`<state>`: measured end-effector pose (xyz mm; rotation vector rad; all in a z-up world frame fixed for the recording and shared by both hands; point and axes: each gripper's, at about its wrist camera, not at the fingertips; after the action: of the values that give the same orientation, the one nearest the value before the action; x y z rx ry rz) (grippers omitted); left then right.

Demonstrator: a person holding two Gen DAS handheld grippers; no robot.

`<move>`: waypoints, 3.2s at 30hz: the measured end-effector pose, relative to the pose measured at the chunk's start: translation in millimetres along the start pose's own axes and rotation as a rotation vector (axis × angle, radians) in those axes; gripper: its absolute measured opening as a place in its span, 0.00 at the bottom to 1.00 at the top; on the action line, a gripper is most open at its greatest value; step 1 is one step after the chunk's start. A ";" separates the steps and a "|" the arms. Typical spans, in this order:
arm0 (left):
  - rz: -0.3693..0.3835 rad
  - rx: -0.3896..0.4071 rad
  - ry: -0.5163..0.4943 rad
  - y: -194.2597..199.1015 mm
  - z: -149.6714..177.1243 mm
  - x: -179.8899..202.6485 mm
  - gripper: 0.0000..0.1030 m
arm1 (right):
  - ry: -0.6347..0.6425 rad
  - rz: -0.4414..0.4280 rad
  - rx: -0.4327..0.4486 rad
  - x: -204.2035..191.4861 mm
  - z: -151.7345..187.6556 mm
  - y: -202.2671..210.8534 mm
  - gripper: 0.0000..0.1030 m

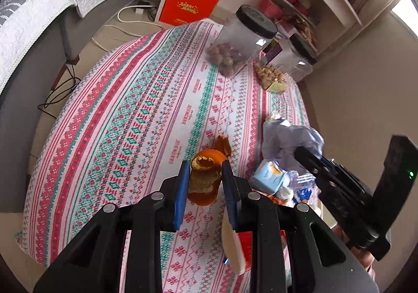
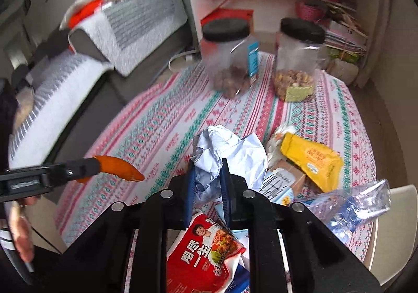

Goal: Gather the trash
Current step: 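Lift the orange peel with the left tool while the right tool grasps the crumpled white paper, then carry both items over the white bin and open both tools to drop them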

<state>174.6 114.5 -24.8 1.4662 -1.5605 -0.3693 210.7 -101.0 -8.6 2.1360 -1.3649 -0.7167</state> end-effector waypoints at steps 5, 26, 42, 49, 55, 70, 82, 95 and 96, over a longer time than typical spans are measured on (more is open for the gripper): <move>0.024 0.041 0.001 1.9 -3.5 11.6 0.24 | -0.034 0.014 0.068 13.9 -2.2 19.0 0.16; 0.149 0.151 -0.119 6.9 -1.5 116.3 0.24 | -0.137 0.145 0.225 104.3 4.5 99.7 0.16; 0.236 0.194 -0.367 1.8 38.2 248.0 0.24 | -0.280 0.320 0.291 203.8 36.5 176.1 0.17; 0.288 0.183 -0.431 -5.2 60.4 301.3 0.24 | -0.366 0.410 0.251 254.7 58.3 194.1 0.17; 0.329 0.162 -0.481 -12.7 79.5 341.4 0.23 | -0.422 0.445 0.187 288.9 75.4 193.0 0.17; 0.380 0.092 -0.562 -38.6 119.9 406.2 0.23 | -0.557 0.615 0.183 338.2 111.1 230.6 0.67; 0.382 0.029 -0.635 -63.9 150.0 444.8 0.24 | -0.621 0.729 0.198 361.8 130.1 259.8 0.71; 0.351 0.015 -0.666 -75.8 160.2 459.7 0.59 | -0.602 0.865 0.241 362.3 132.2 278.5 0.88; 0.345 0.017 -0.668 -75.6 160.3 457.9 0.62 | -0.598 0.869 0.239 361.0 131.9 278.2 0.88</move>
<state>165.0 -374.0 23.9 1.1004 -2.3046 -0.6847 70.0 -553.3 19.2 1.2454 -2.5423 -0.8560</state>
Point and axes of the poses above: each gripper's, at about its wrist camera, not at the fingertips, and y roughly against the way its jaws point, x to its right, z to its underside, and after that the axes turned 9 degrees about x, right-handed
